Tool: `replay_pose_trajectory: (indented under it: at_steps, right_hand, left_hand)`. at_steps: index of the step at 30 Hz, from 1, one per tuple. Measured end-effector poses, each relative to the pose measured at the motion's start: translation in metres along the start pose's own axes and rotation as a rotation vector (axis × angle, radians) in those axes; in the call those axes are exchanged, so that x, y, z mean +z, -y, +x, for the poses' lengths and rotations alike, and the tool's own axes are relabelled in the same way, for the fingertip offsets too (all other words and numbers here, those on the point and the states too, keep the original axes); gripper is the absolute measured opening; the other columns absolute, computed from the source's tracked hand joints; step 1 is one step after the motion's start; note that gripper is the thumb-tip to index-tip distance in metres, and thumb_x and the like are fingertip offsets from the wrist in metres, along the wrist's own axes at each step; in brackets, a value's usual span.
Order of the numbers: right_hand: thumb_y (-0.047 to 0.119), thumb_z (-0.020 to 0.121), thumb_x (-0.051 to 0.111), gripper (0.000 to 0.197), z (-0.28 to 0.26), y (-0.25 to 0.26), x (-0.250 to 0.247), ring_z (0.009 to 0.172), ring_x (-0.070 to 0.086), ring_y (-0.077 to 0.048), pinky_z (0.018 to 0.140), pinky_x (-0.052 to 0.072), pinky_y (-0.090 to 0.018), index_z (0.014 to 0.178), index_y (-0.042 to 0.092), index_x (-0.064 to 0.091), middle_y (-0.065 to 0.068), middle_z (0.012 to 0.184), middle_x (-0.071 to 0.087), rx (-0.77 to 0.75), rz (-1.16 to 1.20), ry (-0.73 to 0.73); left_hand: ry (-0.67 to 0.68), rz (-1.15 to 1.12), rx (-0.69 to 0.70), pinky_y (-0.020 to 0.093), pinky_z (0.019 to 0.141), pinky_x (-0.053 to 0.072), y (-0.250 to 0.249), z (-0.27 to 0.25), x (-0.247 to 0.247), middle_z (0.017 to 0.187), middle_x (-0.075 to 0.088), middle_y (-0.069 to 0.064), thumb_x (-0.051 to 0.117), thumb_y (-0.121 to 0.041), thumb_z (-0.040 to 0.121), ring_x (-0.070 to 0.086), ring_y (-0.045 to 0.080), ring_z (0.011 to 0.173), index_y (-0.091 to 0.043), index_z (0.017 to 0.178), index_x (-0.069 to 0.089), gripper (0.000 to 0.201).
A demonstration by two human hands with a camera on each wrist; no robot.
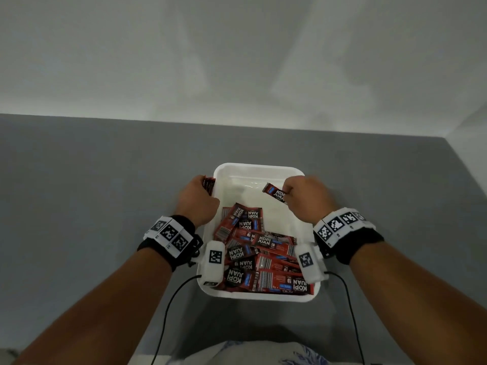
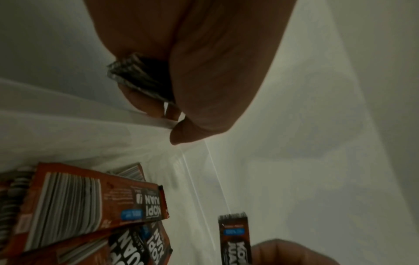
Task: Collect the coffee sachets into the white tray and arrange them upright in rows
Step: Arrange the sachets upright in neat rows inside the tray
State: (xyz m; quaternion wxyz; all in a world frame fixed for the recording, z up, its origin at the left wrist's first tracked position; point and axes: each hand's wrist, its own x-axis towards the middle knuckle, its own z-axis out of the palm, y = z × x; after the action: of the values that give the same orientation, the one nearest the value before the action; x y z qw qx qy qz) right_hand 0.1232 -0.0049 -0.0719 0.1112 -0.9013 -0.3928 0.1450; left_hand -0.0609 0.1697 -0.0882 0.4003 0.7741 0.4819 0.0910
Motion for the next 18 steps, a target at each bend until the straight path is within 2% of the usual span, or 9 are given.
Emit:
replay_pose_trajectory:
  at_steps: [3,5,7,10,13,15,18]
  right_hand:
    - [0.012,0.093,0.055,0.021,0.018,0.016,-0.005,0.086,0.065,-0.029,0.077,0.058,-0.039,0.096,0.021,0.073,-0.006,0.097,0.068,-0.071,-0.155,-0.03]
    - [0.011,0.094,0.055,0.022,0.029,0.024,-0.005,0.088,0.066,-0.029,0.079,0.058,-0.038,0.101,0.017,0.074,-0.009,0.1,0.068,-0.117,-0.272,-0.034]
    - [0.009,0.094,0.053,0.022,0.038,0.03,-0.003,0.088,0.065,-0.03,0.074,0.053,-0.035,0.104,0.013,0.072,-0.012,0.099,0.067,-0.146,-0.376,-0.014]
    - [0.006,0.094,0.05,0.02,0.045,0.032,0.003,0.09,0.065,-0.03,0.072,0.05,-0.037,0.105,0.007,0.067,-0.012,0.101,0.066,-0.178,-0.476,0.027]
    - [0.005,0.096,0.049,0.02,0.05,0.03,0.007,0.098,0.064,-0.03,0.075,0.05,-0.039,0.107,0.006,0.065,-0.011,0.107,0.063,-0.184,-0.48,0.029]
    - [0.006,0.097,0.049,0.018,0.051,0.031,0.009,0.097,0.064,-0.03,0.074,0.053,-0.04,0.107,0.007,0.064,-0.011,0.108,0.062,-0.167,-0.452,0.02]
    - [0.008,0.097,0.05,0.016,0.051,0.032,0.01,0.092,0.067,-0.029,0.074,0.054,-0.041,0.105,0.01,0.064,-0.009,0.104,0.065,-0.145,-0.41,0.018]
  left_hand:
    - [-0.031,0.023,0.053,0.022,0.057,0.044,-0.003,0.002,-0.002,0.088,0.063,-0.003,0.067,-0.007,0.082,0.058,0.01,0.074,-0.018,0.103,0.06,0.025]
    - [-0.051,0.033,0.092,0.02,0.053,0.04,-0.006,0.006,-0.004,0.095,0.065,0.003,0.066,-0.006,0.08,0.058,0.011,0.074,-0.017,0.103,0.062,0.026]
    - [-0.042,0.042,0.098,0.019,0.052,0.039,-0.008,0.007,-0.004,0.098,0.066,0.004,0.064,-0.004,0.08,0.058,0.011,0.073,-0.014,0.109,0.064,0.031]
    - [-0.026,0.053,0.083,0.019,0.052,0.04,-0.008,0.008,-0.005,0.088,0.065,-0.002,0.063,-0.001,0.08,0.057,0.007,0.07,-0.013,0.11,0.065,0.032]
    - [-0.005,0.069,0.072,0.026,0.063,0.049,-0.008,0.008,-0.004,0.09,0.066,-0.001,0.064,-0.002,0.081,0.062,0.018,0.079,-0.014,0.112,0.065,0.033]
    - [0.006,0.068,0.062,0.03,0.07,0.052,-0.007,0.007,-0.003,0.093,0.068,0.001,0.064,-0.003,0.081,0.064,0.021,0.084,-0.015,0.112,0.065,0.033]
    - [0.022,0.065,0.066,0.028,0.064,0.05,-0.006,0.007,-0.003,0.089,0.066,-0.002,0.063,-0.003,0.081,0.064,0.018,0.081,-0.016,0.108,0.064,0.03]
